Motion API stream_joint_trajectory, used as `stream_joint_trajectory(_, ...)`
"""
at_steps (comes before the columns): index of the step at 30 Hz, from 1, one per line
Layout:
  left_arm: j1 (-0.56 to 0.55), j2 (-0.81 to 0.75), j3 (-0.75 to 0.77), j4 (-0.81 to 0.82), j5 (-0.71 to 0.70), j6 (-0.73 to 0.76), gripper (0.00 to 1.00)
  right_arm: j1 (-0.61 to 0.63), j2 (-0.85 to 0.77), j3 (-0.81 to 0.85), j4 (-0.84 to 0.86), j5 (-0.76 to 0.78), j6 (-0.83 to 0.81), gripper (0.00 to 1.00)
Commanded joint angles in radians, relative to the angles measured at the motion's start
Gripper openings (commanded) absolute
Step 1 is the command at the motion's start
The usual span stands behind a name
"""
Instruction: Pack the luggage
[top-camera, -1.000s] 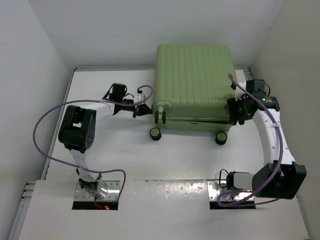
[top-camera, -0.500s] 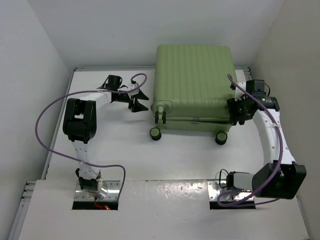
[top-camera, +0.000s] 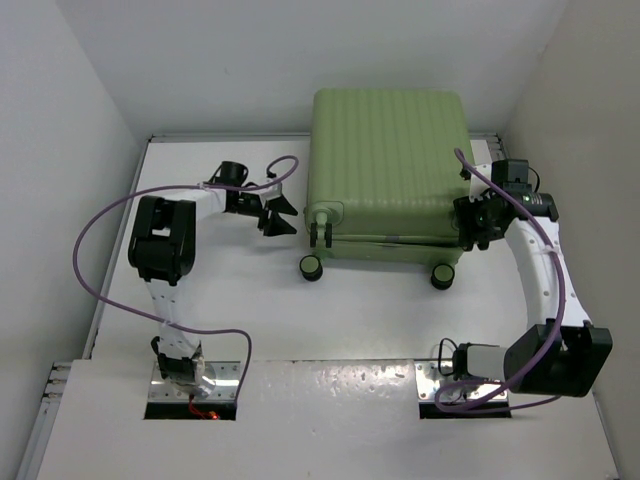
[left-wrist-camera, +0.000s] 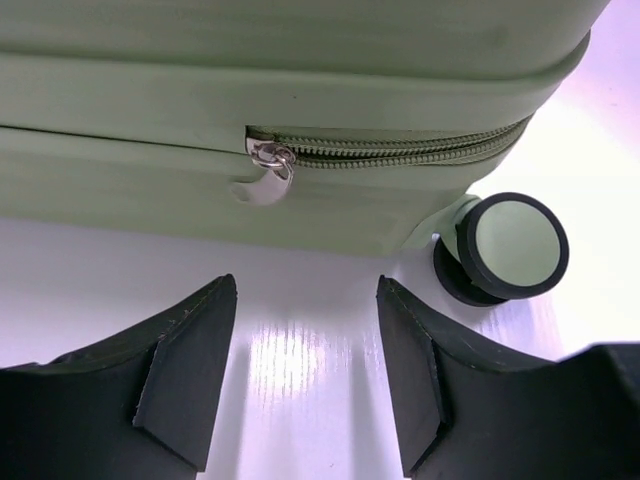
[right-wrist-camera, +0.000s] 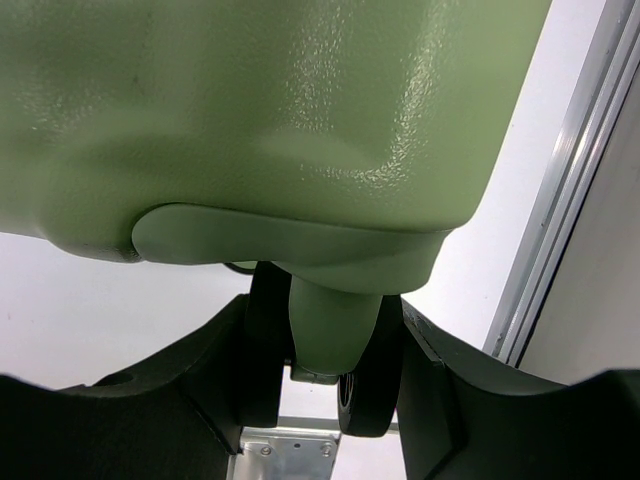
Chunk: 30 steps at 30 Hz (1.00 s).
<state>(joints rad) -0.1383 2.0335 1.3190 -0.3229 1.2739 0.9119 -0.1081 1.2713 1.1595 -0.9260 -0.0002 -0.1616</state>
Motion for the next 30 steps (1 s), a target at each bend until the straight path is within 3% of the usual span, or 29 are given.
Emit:
stream_joint_trajectory(1,-0.017,-0.061,0.0,0.008,0.035,0.024,0.63,-0.01,0.0,0.012,-0.016,0.042,-0.079,0.0)
stream_joint_trajectory(6,-0.046,-0.07,0.0,0.05,-0.033,-0.066,0.63,-0.01,-0.001,0.014,-0.019,0.043,-0.079,0.0)
stream_joint_trajectory(9,-0.055,-0.114,-0.072,0.299,-0.112,-0.311,0.62,-0.008,-0.006,0.0,-0.016,0.043,-0.079,0.0)
stream_joint_trajectory(10,-0.055,-0.13,-0.125,0.458,-0.145,-0.438,0.62,-0.008,-0.004,-0.003,-0.014,0.043,-0.081,0.0)
stream_joint_trajectory(14,-0.064,-0.131,-0.118,0.544,-0.185,-0.548,0.6,-0.011,-0.01,-0.011,-0.01,0.04,-0.079,0.0)
stream_joint_trajectory(22,-0.073,-0.131,-0.139,0.706,-0.173,-0.656,0.54,-0.011,-0.013,-0.02,-0.008,0.039,-0.082,0.0)
stream_joint_trajectory(30,-0.092,-0.113,-0.119,0.731,-0.154,-0.668,0.33,-0.013,-0.018,-0.024,-0.005,0.039,-0.082,0.0)
